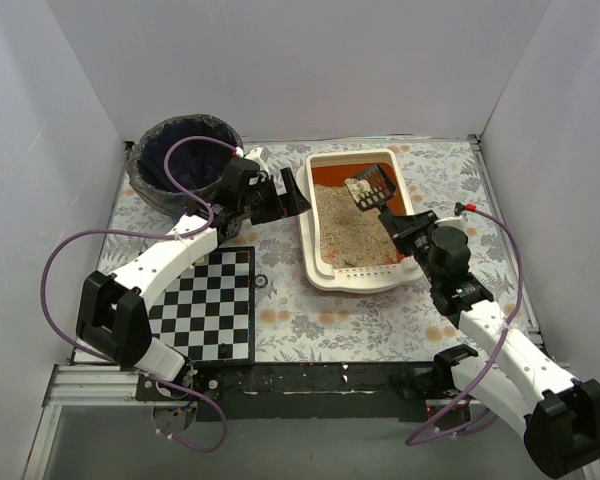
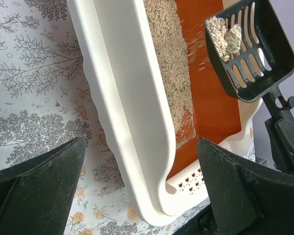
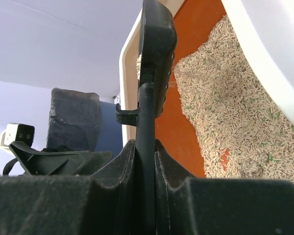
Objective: Clean the litter box
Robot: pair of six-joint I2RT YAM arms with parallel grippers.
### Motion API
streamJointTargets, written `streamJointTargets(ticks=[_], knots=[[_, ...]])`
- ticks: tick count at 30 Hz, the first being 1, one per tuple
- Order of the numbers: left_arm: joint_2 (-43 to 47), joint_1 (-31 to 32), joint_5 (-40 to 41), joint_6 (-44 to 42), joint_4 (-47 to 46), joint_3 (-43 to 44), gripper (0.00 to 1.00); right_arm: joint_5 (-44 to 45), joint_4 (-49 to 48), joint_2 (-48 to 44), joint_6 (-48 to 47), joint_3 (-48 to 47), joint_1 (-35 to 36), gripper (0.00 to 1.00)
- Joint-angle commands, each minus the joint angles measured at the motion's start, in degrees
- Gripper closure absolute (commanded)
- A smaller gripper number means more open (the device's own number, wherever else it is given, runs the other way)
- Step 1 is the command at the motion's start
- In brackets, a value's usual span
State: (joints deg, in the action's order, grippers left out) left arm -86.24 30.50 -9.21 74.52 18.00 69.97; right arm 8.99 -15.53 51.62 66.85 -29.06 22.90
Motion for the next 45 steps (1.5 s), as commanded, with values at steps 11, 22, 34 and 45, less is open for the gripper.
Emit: streamJointTargets(ticks=[11,22,34,45], knots=[[10.12,0.0,3.15,1.24,-3.32,-7.3,0.02,4.46,2.98,-11.71,0.39,1.19,-0.13,0.99],[10.91,0.0,3.24,1.77,-3.85,-7.92,0.02,2.42,-2.17,-13.9,8.82,6.48,-0.31,0.99],[11.09,0.0,4.03,1.77,-4.2,-7.66,0.02,-0.38,-4.05,-12.15,5.41,5.67,-0.83,0.99],[9.68,0.0,4.46,1.94,-5.16,-6.69,0.02,0.43,-4.74,-12.06,8.75,7.16,-0.83,0.99]])
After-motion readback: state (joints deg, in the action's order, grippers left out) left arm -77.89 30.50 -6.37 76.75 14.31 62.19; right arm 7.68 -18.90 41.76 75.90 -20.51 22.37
